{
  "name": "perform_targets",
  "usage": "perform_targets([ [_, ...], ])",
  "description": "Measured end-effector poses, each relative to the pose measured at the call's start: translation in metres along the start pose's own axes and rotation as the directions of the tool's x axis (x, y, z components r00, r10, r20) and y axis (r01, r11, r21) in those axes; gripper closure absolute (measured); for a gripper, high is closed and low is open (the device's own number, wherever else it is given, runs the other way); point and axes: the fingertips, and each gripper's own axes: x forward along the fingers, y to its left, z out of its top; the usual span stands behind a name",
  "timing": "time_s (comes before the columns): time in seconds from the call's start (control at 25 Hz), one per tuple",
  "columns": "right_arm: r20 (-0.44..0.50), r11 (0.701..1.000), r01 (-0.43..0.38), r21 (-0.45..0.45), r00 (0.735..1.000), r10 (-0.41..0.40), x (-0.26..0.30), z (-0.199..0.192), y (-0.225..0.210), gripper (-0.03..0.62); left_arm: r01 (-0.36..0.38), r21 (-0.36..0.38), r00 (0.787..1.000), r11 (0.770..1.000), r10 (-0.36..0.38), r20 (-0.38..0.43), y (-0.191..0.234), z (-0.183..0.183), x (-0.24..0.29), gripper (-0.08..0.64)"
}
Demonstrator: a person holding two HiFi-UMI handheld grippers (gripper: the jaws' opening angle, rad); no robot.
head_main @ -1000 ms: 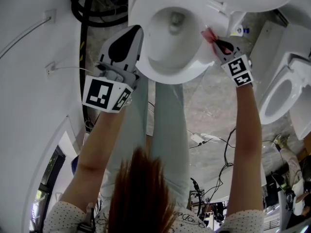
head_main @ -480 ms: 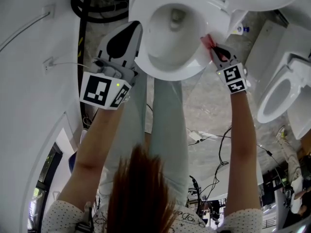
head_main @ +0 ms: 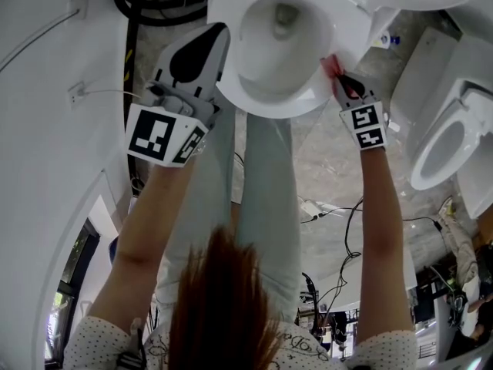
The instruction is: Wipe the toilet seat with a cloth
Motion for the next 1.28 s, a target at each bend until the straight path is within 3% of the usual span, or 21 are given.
perform_targets([
  [0.76, -0.079, 0.981, 0.038, 0.190, 0.997, -0.023, -0.002, -0.020, 0.054, 0.568, -0.029, -0.013, 1.000, 1.000, 0.029, 0.007, 0.012, -0.006, -0.013, 0.555],
  [1.0, -0.047, 0.956, 0.033, 0.291, 0.999, -0.020, -0.002, -0.020, 0.066, 0.568, -0.041, -0.023, 0.999, 0.999, 0.041, -0.003, 0.019, -0.011, -0.019, 0.557],
  [1.28, -0.026, 0.924, -0.023, 0.382, 0.999, 0.036, 0.005, -0.018, 0.097, 0.569, -0.049, -0.027, 0.999, 0.998, 0.049, -0.006, 0.024, -0.014, -0.021, 0.555],
])
